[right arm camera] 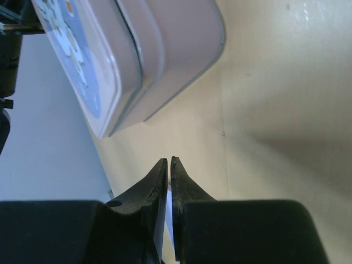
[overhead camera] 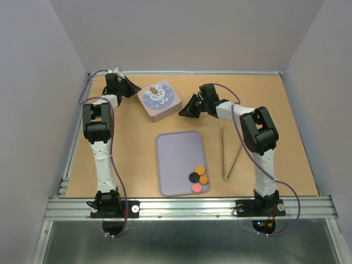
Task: Pack the cookies
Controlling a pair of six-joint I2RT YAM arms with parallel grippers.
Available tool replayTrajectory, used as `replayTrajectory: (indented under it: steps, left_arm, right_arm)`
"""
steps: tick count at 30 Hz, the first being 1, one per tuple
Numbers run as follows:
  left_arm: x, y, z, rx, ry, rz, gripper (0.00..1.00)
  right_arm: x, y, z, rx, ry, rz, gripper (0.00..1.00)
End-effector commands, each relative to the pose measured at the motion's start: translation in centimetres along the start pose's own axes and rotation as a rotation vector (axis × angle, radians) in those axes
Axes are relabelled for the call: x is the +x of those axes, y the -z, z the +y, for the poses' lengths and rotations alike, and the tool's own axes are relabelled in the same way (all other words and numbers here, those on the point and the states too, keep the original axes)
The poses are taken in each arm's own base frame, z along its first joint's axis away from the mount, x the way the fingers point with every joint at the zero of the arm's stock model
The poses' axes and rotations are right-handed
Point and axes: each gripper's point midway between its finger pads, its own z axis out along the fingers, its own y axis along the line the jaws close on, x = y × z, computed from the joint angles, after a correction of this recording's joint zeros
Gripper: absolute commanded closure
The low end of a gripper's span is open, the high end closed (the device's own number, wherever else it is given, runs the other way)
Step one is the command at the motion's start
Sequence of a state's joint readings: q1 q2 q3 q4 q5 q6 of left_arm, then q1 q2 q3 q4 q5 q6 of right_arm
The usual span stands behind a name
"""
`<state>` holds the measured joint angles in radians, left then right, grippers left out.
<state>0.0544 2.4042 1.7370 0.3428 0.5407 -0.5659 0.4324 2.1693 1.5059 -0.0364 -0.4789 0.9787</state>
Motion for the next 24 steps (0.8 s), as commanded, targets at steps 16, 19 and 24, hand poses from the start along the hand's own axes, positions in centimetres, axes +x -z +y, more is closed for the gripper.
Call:
replayTrajectory:
  steps: [16,19,24]
  left_arm:
    - [-8.0,2.6,-4.5,0.020,-0.046,-0.154,1.00]
    - [-7.8,3.1,-4.6,0.011,-0.048,-0.149,1.00]
    - [-6.7,4.4,-4.6,-0.004,-0.047,-0.127,1.00]
  right_arm:
    - [-4.7,4.2,10.7,-0.240,0.211,-0.098,0.89]
    - [-6.2,3.6,12.9,-0.295,0.236,-0.108,0.90]
    - [-8.3,1.0,13.3,-0.328,0.200,-0.107,0.92]
